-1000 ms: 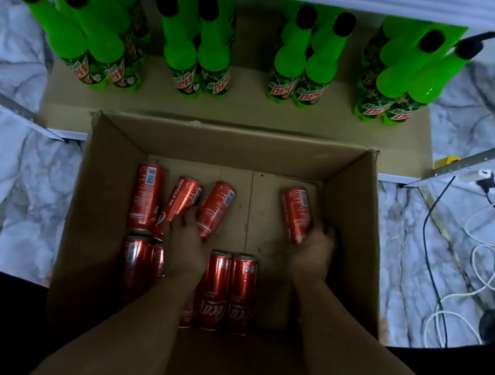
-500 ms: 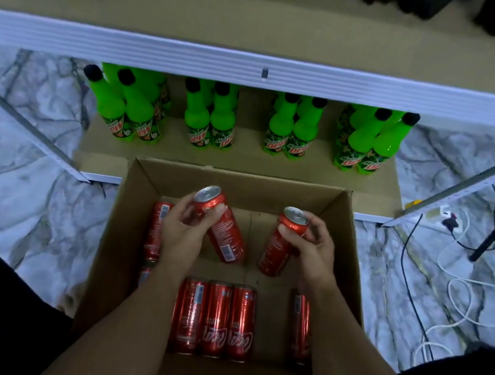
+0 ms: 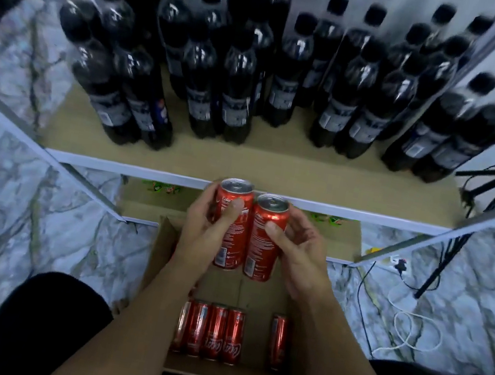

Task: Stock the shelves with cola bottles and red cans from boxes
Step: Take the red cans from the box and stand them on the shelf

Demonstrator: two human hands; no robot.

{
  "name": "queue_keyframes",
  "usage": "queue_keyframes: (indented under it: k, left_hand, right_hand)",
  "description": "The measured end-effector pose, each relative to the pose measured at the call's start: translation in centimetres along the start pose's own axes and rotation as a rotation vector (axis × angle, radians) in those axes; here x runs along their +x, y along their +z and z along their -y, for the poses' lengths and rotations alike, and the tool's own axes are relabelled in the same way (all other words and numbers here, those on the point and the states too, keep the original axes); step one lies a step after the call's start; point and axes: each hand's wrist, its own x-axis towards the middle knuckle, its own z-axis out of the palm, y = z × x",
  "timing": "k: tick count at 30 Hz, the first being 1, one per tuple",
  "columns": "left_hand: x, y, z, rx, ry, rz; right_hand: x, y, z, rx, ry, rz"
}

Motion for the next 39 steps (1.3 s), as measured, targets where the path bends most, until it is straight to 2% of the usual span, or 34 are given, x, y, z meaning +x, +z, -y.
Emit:
queue_keyframes:
  k: [5, 11, 20, 28, 32, 36, 39]
  left_hand:
    - [-2.2, 1.7, -15.3, 0.003, 0.076, 0.018]
    - [-3.9, 3.2, -31.4, 0.045, 0.269, 0.035]
    - [-2.5, 3.9, -47.1, -0.002, 0.525, 0.001]
    - [2.9, 2.7, -54.1, 0.027, 0.638, 0.108]
    - [6.1, 2.3, -54.4, 0.148, 0.624, 0.109]
    - [9.3, 2.1, -53.7, 0.291, 0.605, 0.105]
    - [10.5, 2.4, -53.3, 0.316, 0.608, 0.073]
  right_hand:
    - [-4.9, 5.2, 14.8, 0.000, -0.065, 0.042]
    - [-9.4, 10.9, 30.1, -0.021, -0.181, 0.086]
    - [-10.7, 18.2, 44.8, -0.052, -0.435, 0.170]
    - [-7.7, 22.9, 51.2, -0.115, -0.649, 0.213]
    - [-4.9, 23.6, 51.9, -0.203, -0.687, 0.159]
    - [-2.8, 23.4, 51.8, -0.182, -0.672, 0.154]
    - [-1.4, 23.5, 52.1, -0.224, -0.690, 0.158]
